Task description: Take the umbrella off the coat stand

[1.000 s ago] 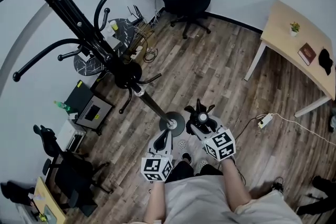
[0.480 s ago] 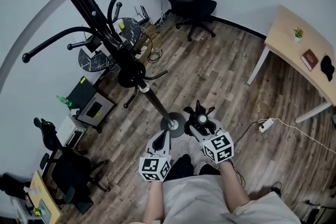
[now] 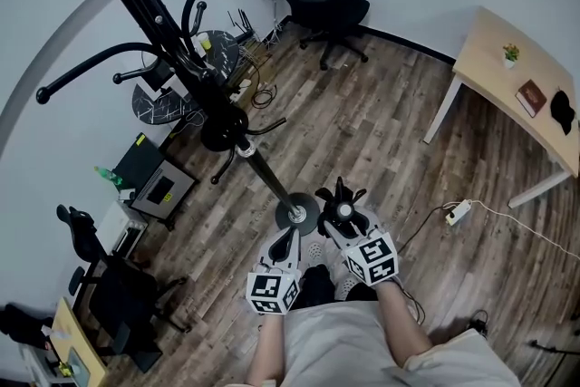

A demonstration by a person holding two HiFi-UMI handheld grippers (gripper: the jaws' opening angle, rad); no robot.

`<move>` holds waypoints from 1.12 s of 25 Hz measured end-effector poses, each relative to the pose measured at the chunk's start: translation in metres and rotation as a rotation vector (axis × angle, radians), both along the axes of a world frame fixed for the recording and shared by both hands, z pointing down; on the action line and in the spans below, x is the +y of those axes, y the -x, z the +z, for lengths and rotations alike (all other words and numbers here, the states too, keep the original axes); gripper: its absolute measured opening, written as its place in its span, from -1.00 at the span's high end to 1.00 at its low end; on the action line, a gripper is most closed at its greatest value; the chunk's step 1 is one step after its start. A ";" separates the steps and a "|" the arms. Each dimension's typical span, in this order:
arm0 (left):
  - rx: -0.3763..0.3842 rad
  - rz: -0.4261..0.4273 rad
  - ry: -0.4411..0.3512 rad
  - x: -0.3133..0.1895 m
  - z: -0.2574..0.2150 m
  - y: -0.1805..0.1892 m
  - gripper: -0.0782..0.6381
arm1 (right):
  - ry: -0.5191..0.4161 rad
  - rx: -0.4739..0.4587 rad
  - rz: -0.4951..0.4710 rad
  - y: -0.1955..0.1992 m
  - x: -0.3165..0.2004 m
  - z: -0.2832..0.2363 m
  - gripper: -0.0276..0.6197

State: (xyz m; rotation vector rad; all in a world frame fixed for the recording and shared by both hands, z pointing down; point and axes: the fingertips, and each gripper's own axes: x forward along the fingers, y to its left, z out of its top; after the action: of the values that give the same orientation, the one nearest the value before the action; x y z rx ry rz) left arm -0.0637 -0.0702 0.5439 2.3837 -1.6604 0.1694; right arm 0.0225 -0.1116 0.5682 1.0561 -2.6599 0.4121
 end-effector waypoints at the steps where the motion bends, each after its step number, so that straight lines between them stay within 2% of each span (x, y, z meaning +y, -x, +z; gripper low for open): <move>1: 0.000 0.002 0.003 0.001 0.002 -0.002 0.72 | -0.001 0.003 -0.003 0.001 0.001 0.001 0.20; 5: 0.000 -0.019 0.005 0.000 0.006 -0.005 0.72 | 0.001 0.020 -0.019 0.003 0.005 0.005 0.20; 10: -0.011 0.006 0.013 -0.003 0.009 -0.017 0.72 | 0.000 0.038 -0.028 0.002 0.004 0.006 0.20; 20: 0.002 0.016 0.015 -0.008 0.010 -0.009 0.72 | 0.005 0.034 -0.031 0.002 -0.001 0.008 0.20; 28: 0.006 0.046 0.003 -0.010 0.006 -0.026 0.72 | 0.009 0.037 -0.018 -0.013 0.000 0.010 0.21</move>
State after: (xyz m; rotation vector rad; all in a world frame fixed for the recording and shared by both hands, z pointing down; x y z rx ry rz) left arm -0.0376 -0.0801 0.5500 2.4187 -1.6020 0.1721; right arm 0.0355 -0.1120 0.5786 1.0270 -2.6307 0.3968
